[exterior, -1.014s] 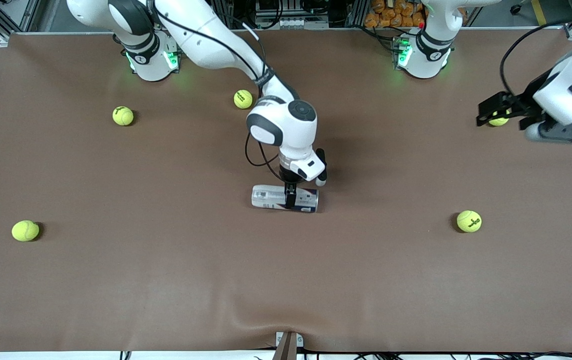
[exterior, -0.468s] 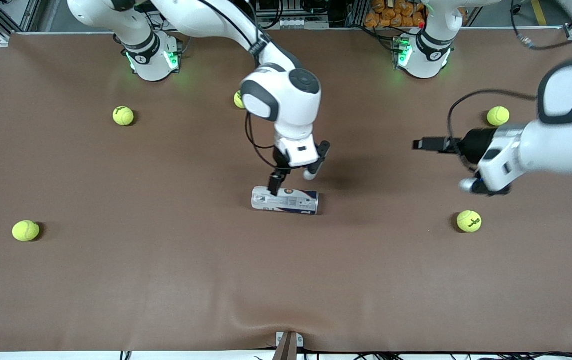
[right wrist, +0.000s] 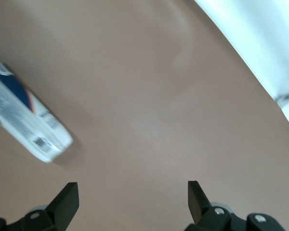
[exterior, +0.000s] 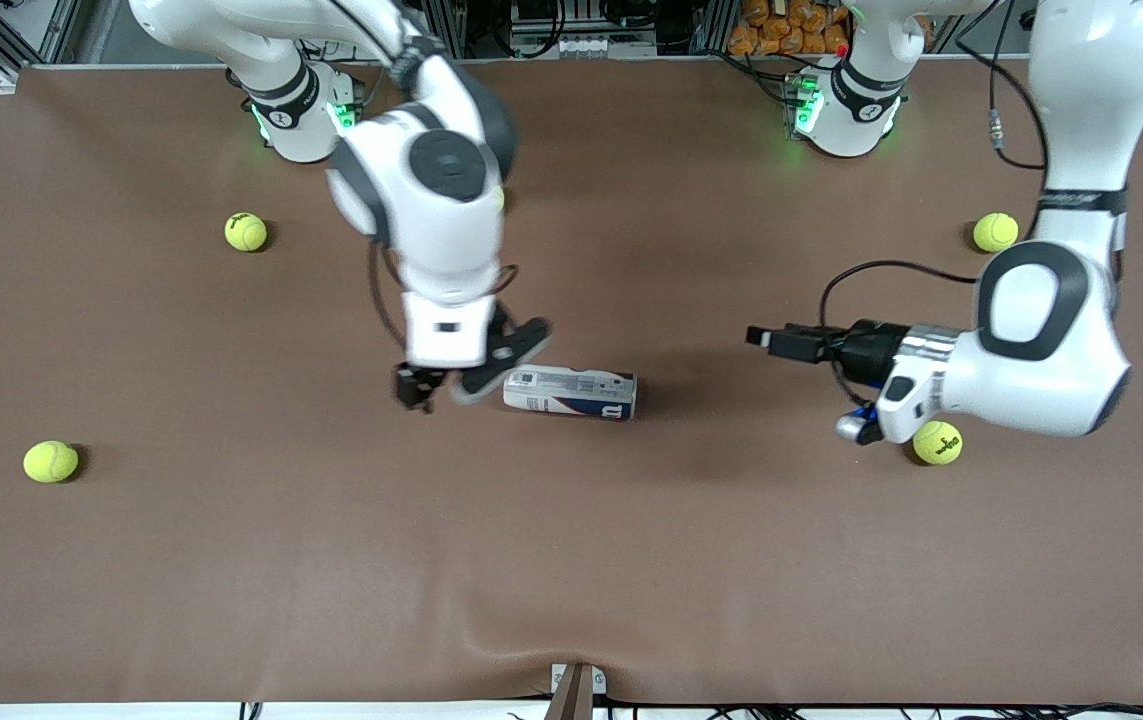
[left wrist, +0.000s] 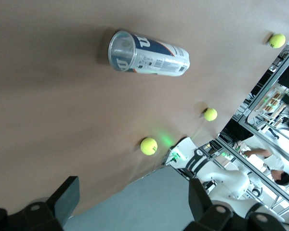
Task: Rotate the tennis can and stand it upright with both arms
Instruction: 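Open the right gripper and withdraw while the left gripper approaches the can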
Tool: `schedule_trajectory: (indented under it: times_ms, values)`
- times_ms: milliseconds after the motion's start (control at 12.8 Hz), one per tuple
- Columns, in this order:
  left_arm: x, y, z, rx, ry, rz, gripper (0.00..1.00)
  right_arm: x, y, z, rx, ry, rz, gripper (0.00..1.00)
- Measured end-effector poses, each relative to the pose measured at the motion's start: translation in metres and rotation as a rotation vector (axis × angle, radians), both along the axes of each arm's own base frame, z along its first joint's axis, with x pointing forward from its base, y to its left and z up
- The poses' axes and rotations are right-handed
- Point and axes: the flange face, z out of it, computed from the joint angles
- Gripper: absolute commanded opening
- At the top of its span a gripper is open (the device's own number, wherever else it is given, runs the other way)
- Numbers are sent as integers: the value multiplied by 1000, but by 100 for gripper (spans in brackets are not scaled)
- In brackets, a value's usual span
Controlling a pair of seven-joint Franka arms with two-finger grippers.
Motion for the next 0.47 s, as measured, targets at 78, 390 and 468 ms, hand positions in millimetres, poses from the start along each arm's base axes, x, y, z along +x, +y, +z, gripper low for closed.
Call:
schedule_trajectory:
  times_ms: [78,390,468]
  values:
    - [1,-10,-12,-2,-1,15,100,13,-34,12,6,12,-62,100]
    - [-2,-45,-59,-66,1,80,100,33,-168,66,87,56,-288,100]
    - [-2,-47,-69,-100,8,91,100,29,-197,81,89,66,-334,100]
